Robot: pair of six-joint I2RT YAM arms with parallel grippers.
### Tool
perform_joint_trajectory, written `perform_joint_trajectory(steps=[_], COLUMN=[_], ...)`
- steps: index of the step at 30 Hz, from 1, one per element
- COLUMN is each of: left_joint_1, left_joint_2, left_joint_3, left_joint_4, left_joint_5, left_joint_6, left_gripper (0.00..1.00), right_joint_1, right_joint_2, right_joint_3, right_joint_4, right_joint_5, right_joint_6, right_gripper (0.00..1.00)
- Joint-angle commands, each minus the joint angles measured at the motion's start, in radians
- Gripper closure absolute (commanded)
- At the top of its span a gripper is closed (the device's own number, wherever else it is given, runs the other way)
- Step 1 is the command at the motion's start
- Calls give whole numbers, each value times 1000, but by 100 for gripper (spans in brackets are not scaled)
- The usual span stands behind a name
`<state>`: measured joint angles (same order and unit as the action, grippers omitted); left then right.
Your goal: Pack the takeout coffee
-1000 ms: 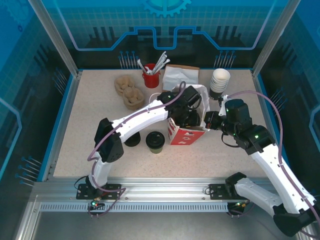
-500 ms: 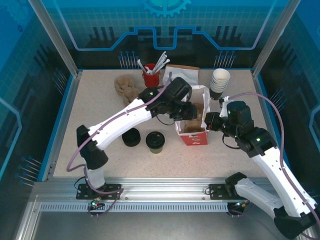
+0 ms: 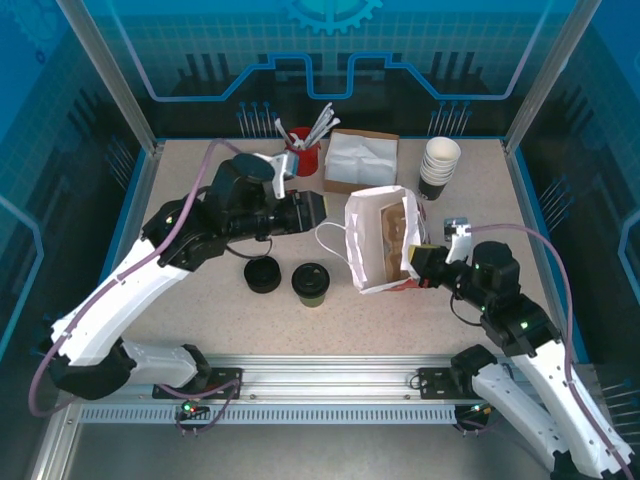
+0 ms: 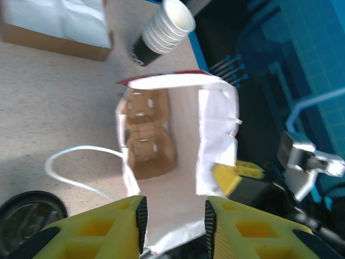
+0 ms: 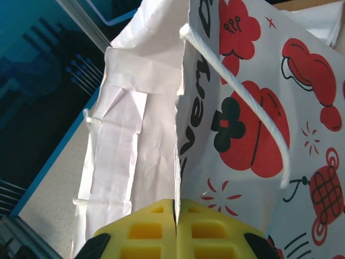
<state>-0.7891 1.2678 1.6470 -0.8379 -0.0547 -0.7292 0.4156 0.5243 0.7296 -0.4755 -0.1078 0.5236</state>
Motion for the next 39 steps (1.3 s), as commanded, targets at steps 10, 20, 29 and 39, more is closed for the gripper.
perform_joint_trajectory(steps=[10,20,29,39], left_joint_1=[74,96,112,117], left_joint_2=[-66,-49,-48,-65], left_joint_3=[-153,-165,-200,-234], left_joint_4=[54,56,53,56], left_joint_5=[-39,-29,-25,-28], left_joint_6=[9,4,-24,-45], left_gripper=[64,64,63,62], right_joint_1=[-13,-15,-98,-248], right_joint_2=[-167,-30,182,412], right_joint_3=[-81,23,233,329], right_joint_4=[88,-2,-194,-209], right_joint_5=[-127,-13,56,-180], right_joint_6=[-100,-12,228,351], right_gripper=[100,100,100,100])
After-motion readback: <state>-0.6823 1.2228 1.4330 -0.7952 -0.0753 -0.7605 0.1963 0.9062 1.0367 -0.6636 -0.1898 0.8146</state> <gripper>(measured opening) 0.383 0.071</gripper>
